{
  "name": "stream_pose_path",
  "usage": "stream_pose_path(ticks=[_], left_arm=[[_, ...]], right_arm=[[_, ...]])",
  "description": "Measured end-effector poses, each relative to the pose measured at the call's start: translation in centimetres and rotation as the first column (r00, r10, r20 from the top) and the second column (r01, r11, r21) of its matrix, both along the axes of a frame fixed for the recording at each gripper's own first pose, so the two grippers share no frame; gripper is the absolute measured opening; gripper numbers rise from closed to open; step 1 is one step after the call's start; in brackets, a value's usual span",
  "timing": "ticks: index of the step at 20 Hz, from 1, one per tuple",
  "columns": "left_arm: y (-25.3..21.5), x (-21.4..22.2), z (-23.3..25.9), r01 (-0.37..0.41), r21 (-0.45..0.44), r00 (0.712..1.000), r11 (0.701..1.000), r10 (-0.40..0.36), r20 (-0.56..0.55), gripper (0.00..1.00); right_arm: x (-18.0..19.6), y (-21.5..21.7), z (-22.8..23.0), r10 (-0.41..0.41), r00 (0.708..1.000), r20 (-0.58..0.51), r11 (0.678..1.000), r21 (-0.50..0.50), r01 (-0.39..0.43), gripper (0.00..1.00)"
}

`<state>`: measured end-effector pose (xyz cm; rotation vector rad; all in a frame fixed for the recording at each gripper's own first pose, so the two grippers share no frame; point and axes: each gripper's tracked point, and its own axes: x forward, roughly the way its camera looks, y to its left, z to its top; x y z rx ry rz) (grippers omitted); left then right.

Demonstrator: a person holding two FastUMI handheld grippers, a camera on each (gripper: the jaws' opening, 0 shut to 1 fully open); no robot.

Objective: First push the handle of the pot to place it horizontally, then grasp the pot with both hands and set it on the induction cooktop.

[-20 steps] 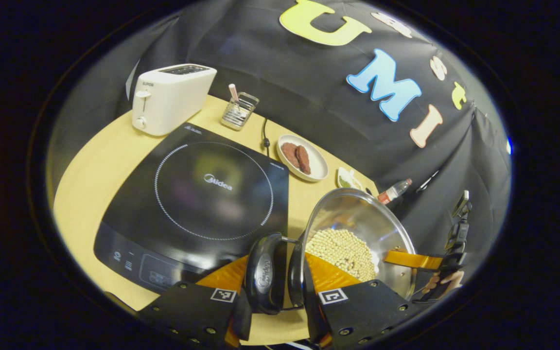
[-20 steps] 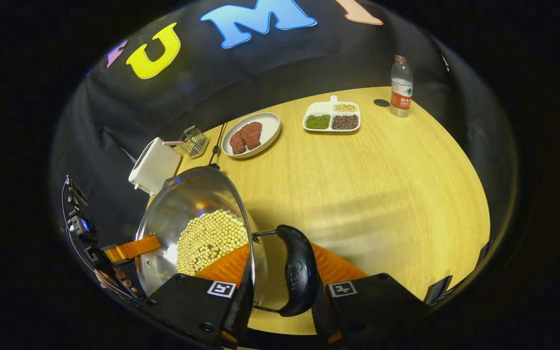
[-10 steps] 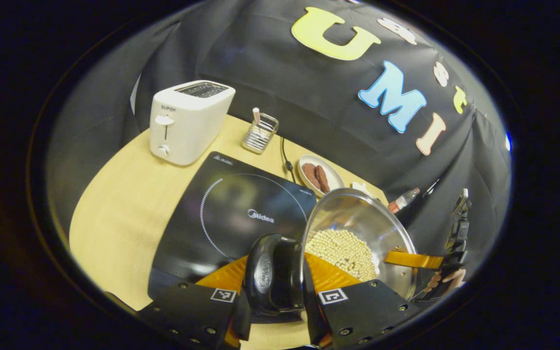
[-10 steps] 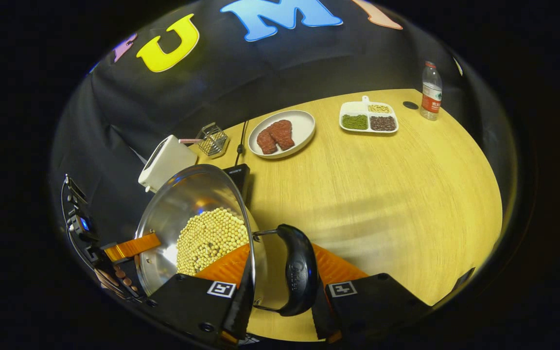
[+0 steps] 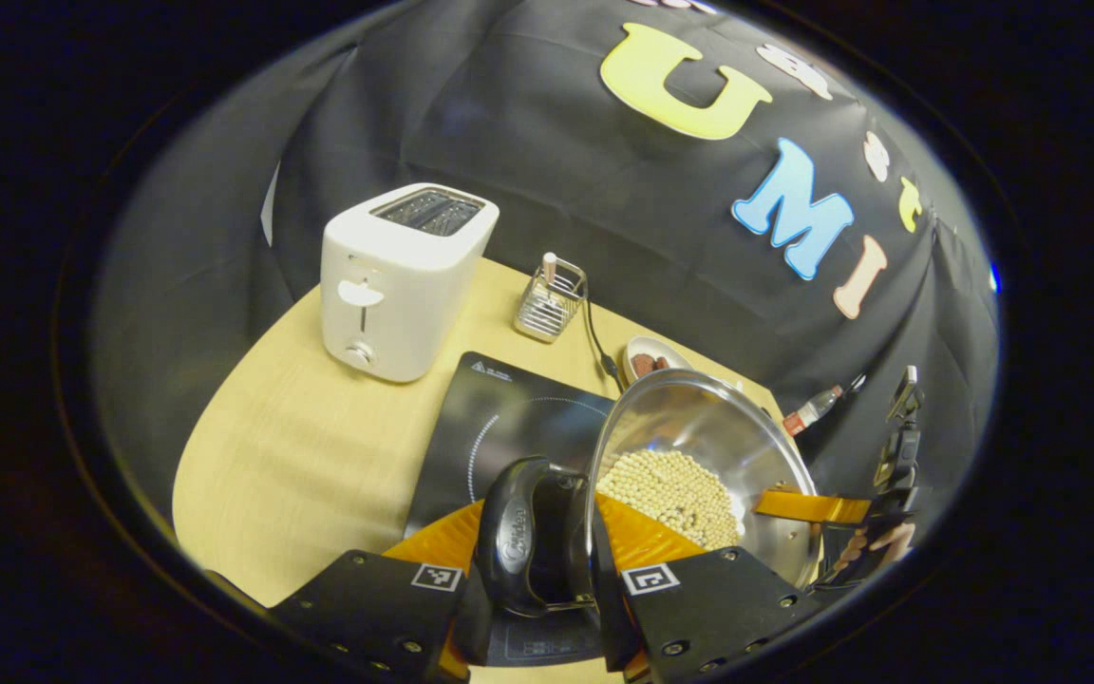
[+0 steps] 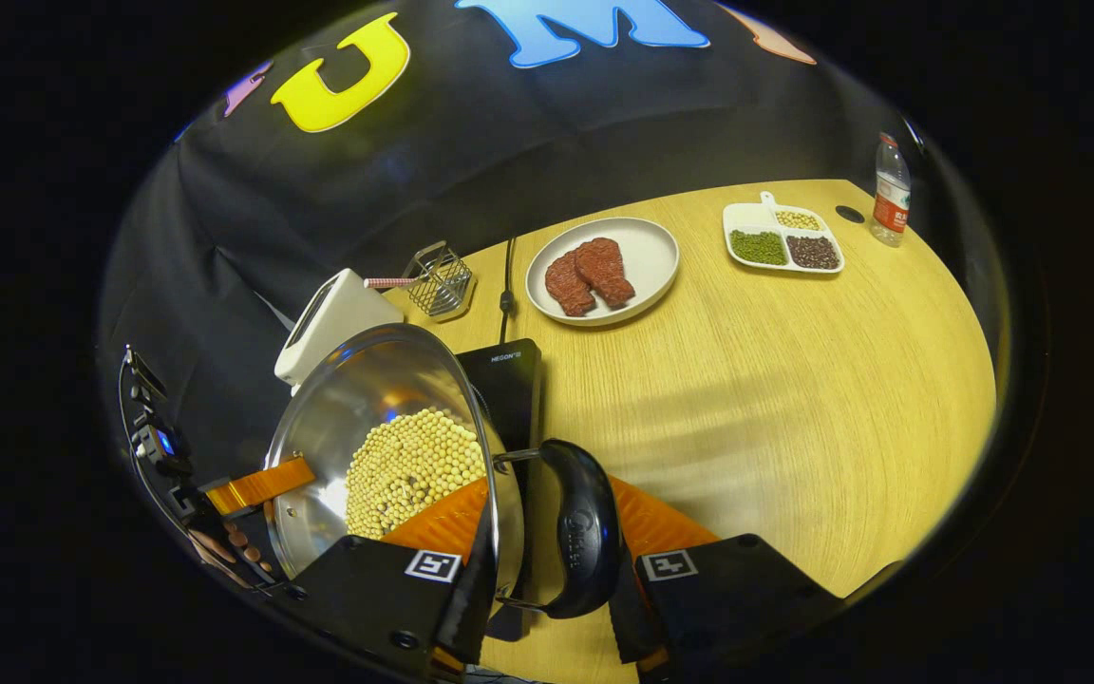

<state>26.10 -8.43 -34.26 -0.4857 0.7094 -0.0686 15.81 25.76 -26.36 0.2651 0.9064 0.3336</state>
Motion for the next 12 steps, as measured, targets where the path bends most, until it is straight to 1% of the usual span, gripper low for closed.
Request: stream_pose_path(ticks=[1,6,7,8,12], left_arm=[[0.2,0.2,0.0,0.0,0.003,1.0,1.0,0.0,0.001,0.46],[1.4,1.0,-0.9,-0.004,0.023,1.0,1.0,0.004,0.006,0.46],[1.5,1.2,-1.1,-0.007,0.025,1.0,1.0,0.006,0.007,0.46],[1.7,1.3,-1.2,-0.01,0.028,1.0,1.0,0.01,0.009,0.46],[2.1,2.0,-1.7,-0.015,0.033,1.0,0.999,0.015,0.013,0.46]], right_arm=[[0.4,0.4,-0.3,-0.002,1.0,-0.002,1.0,0.002,0.002,0.54],[1.6,2.8,-1.3,-0.008,1.0,-0.011,1.0,0.01,0.008,0.54],[2.0,3.2,-1.4,-0.009,1.0,-0.006,1.0,0.011,0.009,0.51],[2.3,3.7,-1.6,-0.009,1.0,-0.002,1.0,0.012,0.009,0.54],[3.5,5.0,-2.7,-0.009,1.0,0.001,1.0,0.019,0.009,0.54]])
